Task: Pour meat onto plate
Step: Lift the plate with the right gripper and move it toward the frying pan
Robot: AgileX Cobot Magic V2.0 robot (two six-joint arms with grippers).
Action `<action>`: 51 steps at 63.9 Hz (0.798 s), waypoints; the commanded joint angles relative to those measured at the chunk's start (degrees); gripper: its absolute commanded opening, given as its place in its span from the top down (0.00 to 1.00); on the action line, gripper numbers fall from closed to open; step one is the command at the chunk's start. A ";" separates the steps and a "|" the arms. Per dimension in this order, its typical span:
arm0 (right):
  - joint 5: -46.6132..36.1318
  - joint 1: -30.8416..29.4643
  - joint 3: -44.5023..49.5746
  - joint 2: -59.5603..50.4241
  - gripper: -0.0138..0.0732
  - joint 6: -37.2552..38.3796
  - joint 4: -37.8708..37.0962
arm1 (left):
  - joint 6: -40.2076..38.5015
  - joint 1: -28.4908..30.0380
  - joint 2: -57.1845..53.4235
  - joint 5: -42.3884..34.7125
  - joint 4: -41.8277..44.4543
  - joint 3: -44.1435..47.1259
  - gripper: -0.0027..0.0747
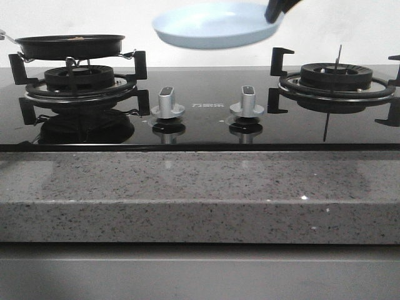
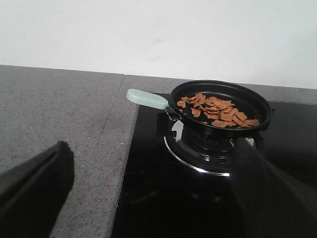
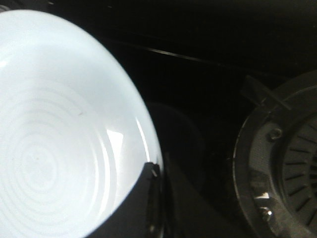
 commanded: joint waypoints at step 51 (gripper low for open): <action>-28.67 5.19 50.71 -29.39 0.92 -4.02 3.85 | -0.14 -0.03 0.00 -4.83 -0.37 -1.58 0.17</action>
